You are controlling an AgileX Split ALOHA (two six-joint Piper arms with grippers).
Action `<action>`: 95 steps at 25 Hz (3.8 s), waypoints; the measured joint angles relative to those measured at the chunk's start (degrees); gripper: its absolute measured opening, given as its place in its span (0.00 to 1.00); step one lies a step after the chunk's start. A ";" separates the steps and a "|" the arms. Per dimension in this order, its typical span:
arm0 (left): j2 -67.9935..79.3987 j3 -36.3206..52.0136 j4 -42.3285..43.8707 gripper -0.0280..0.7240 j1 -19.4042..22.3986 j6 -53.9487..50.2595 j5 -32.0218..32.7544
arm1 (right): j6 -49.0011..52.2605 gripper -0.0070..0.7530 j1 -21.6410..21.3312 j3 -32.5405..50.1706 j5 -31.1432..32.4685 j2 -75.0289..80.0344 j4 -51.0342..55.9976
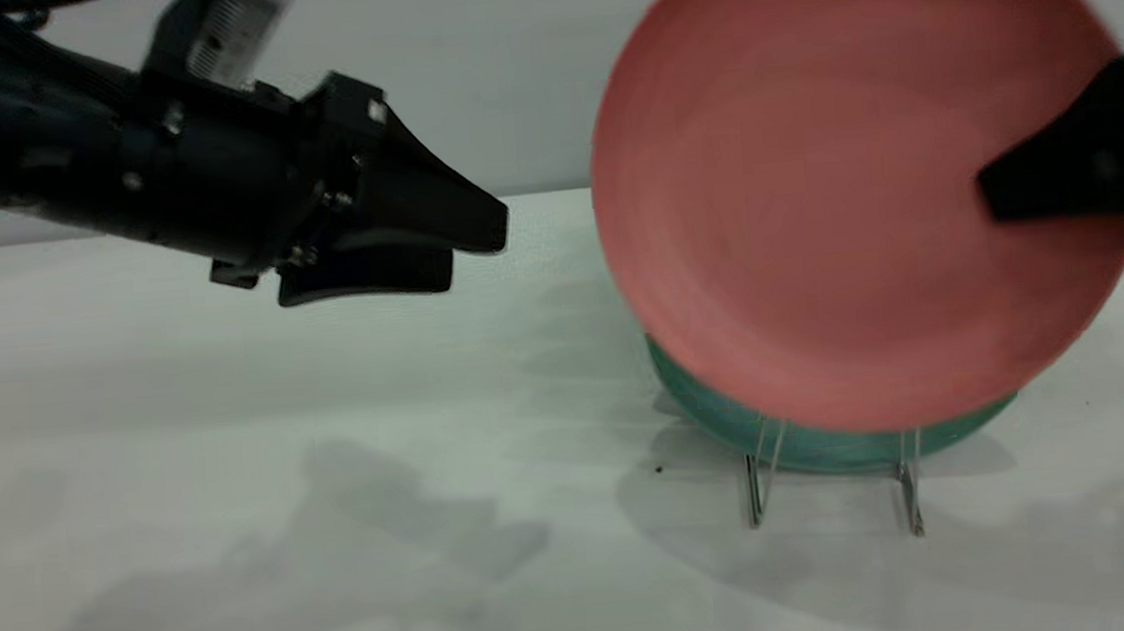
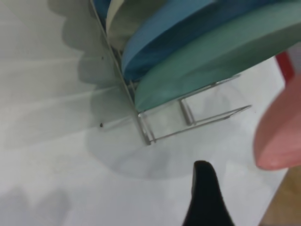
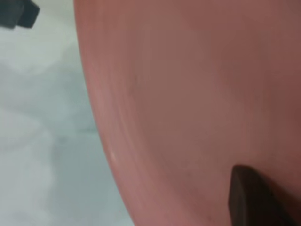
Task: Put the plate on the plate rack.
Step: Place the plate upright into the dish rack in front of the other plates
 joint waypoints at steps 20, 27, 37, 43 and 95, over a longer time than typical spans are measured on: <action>0.00 0.00 -3.65 0.74 4.66 1.44 5.30 | -6.98 0.14 0.00 -5.20 -6.81 -7.57 -16.86; 0.00 0.00 -5.60 0.74 4.66 2.59 5.30 | -9.97 0.14 0.00 -6.08 -7.77 -2.40 -15.62; 0.00 0.00 -6.31 0.74 4.66 3.56 5.30 | -11.33 0.14 0.00 -8.10 -7.54 1.69 -14.27; 0.00 0.00 -6.31 0.74 4.66 3.79 5.30 | -11.33 0.14 0.00 -8.70 -7.37 4.33 -13.69; 0.00 0.00 -7.59 0.72 4.66 5.23 5.30 | -11.33 0.14 0.00 -11.87 -1.83 13.51 -13.91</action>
